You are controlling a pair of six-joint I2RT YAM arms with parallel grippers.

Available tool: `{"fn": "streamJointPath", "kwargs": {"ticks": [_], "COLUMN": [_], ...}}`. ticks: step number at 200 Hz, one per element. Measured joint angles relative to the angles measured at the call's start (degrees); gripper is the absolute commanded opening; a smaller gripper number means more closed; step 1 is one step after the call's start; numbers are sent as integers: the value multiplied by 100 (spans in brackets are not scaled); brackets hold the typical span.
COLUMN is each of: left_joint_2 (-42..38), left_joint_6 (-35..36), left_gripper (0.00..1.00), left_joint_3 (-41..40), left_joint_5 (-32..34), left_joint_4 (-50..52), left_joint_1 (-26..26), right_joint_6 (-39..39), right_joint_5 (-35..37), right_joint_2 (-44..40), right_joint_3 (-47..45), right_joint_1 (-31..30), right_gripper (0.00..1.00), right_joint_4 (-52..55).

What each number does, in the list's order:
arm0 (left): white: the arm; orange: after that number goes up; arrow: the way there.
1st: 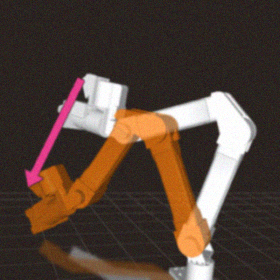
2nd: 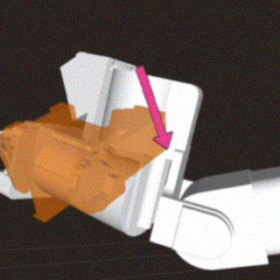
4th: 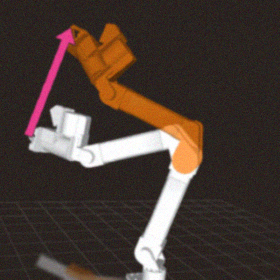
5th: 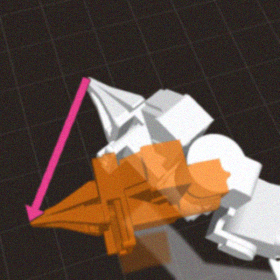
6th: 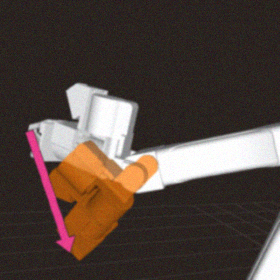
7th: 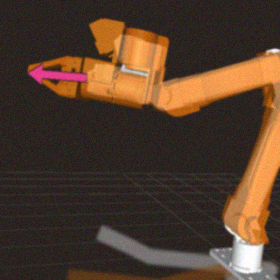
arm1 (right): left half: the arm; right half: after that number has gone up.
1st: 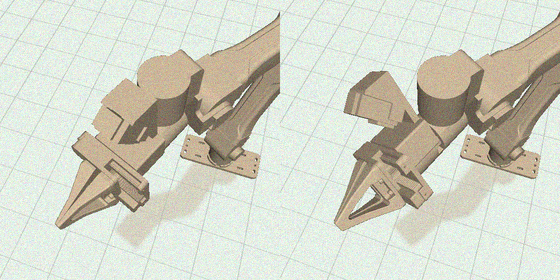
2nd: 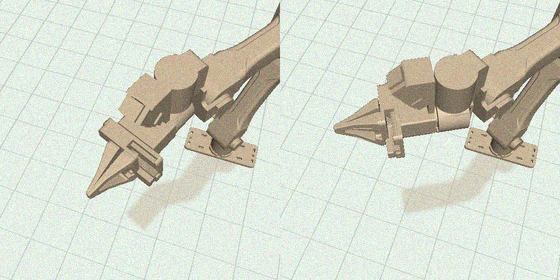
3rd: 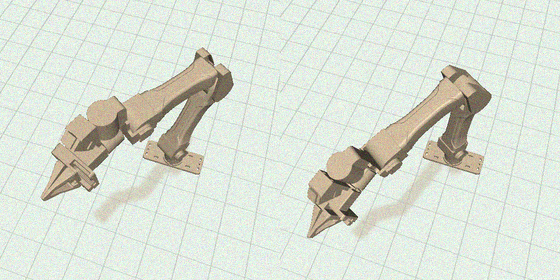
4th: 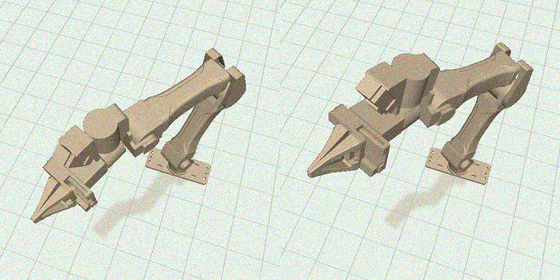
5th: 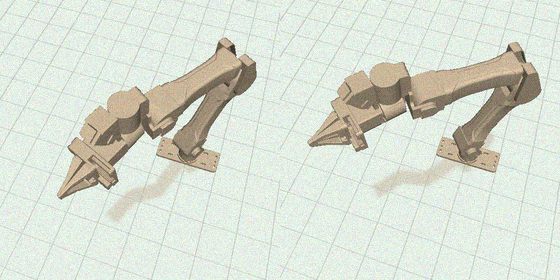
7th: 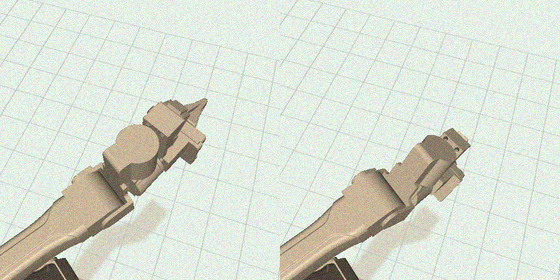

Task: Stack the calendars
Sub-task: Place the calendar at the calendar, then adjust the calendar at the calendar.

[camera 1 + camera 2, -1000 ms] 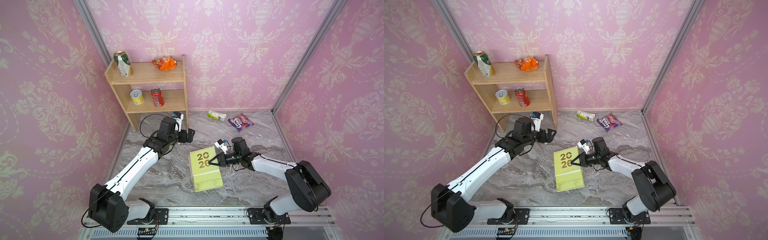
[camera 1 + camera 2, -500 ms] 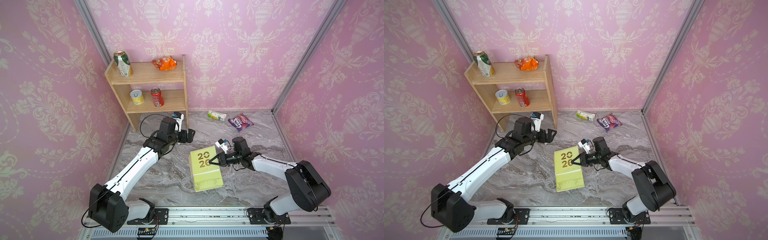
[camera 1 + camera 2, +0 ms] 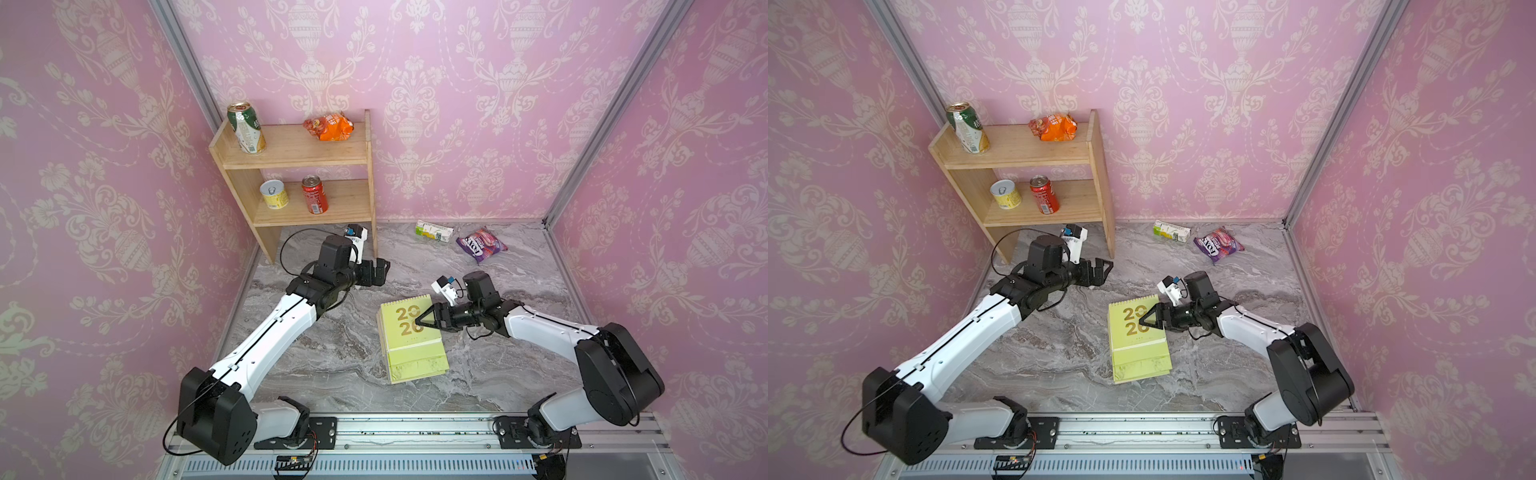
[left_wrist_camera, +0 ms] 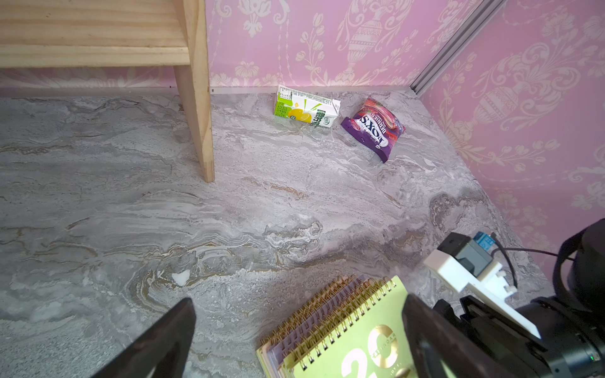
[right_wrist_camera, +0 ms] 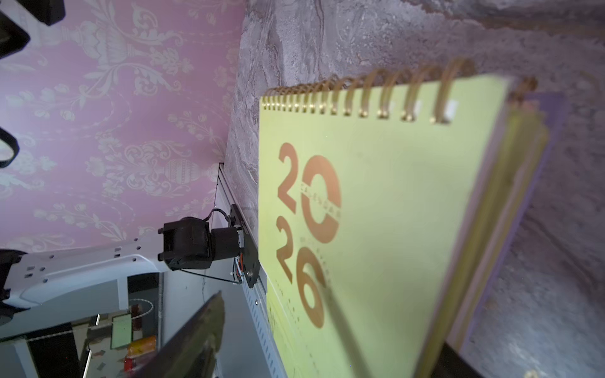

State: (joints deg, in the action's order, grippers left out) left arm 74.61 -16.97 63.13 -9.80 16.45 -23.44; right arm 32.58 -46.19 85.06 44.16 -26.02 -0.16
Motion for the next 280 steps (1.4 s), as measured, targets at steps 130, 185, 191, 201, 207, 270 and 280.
{"fn": "streamJointPath", "kwargs": {"ticks": [130,185,191,201,207,270,280], "left_joint_2": [-61,-66,-66,-66,-66,-92,-109], "left_joint_6": [2,2,0,0,2,0,0], "left_gripper": [99,99,99,99,99,99,99], "left_joint_3": [-72,-74,-74,-74,-74,-144,-149], "left_joint_5": [7,7,7,7,7,7,7], "left_joint_4": [48,66,63,66,66,151,155], "left_joint_1": [129,164,164,164,164,201,201], "right_joint_6": [-402,-391,-391,-393,-391,-363,-361], "right_joint_5": [2024,2402,2428,2474,2498,2614,2634], "right_joint_2": [-350,-588,-588,-588,-588,-581,-577], "right_joint_3": [444,640,682,756,791,918,931], "right_joint_1": [-629,-988,-1014,-1060,-1086,-1292,-1303], "right_gripper": [93,93,93,93,92,93,93], "right_joint_4": [2096,2551,2581,2636,2647,2712,2732]}}
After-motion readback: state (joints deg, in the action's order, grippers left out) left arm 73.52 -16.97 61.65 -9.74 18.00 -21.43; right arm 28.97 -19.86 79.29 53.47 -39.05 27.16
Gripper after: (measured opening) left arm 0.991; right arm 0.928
